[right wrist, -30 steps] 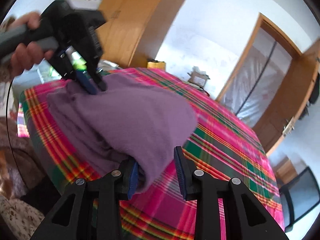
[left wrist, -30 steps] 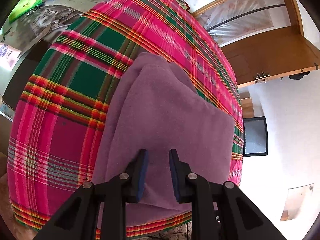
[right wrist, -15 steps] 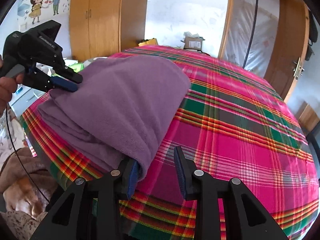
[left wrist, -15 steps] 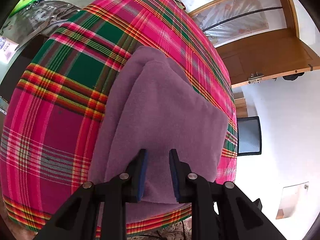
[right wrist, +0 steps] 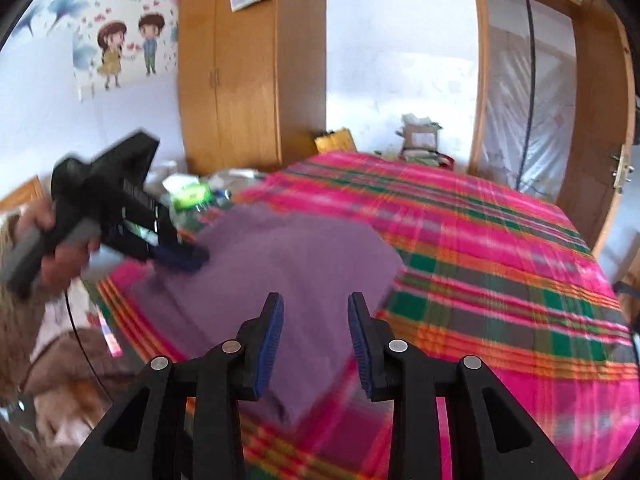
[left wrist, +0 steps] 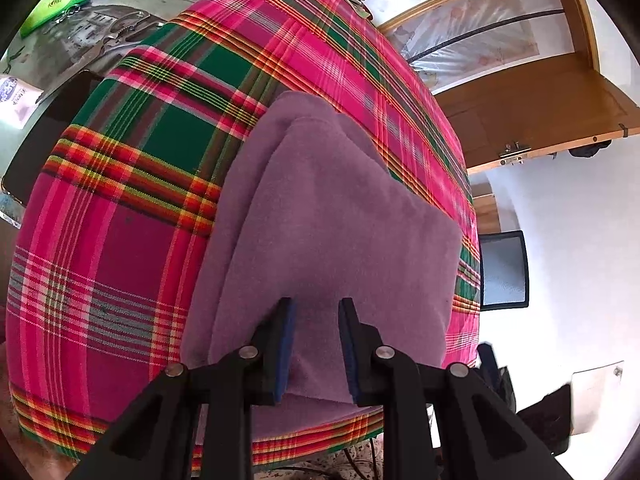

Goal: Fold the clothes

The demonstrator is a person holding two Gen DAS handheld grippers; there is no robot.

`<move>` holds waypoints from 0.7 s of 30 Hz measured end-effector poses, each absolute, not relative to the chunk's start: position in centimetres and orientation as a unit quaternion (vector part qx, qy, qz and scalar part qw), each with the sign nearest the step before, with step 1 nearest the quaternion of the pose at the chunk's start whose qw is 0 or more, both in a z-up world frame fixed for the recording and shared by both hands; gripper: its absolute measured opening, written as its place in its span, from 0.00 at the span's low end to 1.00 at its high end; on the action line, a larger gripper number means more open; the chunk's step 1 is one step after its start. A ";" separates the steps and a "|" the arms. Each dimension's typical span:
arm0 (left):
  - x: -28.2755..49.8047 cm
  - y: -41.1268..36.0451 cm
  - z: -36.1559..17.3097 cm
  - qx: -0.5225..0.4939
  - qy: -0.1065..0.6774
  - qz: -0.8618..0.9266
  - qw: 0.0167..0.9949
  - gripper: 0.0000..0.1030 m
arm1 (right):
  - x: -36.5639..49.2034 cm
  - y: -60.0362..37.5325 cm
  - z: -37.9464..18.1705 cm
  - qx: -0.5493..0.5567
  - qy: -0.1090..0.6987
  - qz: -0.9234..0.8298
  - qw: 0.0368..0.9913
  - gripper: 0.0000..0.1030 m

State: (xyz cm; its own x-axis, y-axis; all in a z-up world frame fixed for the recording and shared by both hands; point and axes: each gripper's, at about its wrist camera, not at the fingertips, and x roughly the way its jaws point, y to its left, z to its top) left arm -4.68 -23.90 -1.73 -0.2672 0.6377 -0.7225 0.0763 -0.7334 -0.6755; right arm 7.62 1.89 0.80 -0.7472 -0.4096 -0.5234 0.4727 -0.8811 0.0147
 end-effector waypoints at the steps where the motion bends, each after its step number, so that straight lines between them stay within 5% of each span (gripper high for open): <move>1: -4.7 -24.0 -1.8 -0.575 -0.312 0.732 0.192 0.22 | 6.8 1.4 1.0 0.266 0.051 -0.931 0.246 0.32; 7: -4.8 -24.1 -1.8 -0.577 -0.309 0.731 0.193 0.22 | 5.2 -1.6 -0.4 0.281 0.082 -0.920 0.260 0.23; 21: -4.7 -25.0 -2.3 -0.569 -0.322 0.723 0.223 0.22 | 5.3 -0.1 -4.1 0.303 0.089 -0.916 0.246 0.22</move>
State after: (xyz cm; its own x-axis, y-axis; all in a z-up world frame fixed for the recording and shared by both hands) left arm -4.74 -24.99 -2.35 -0.2534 0.6884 -0.6797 0.0445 -0.6935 -0.7190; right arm 5.34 -0.12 -4.07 -0.6953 -0.3962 -0.5997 0.5042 -0.8635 -0.0140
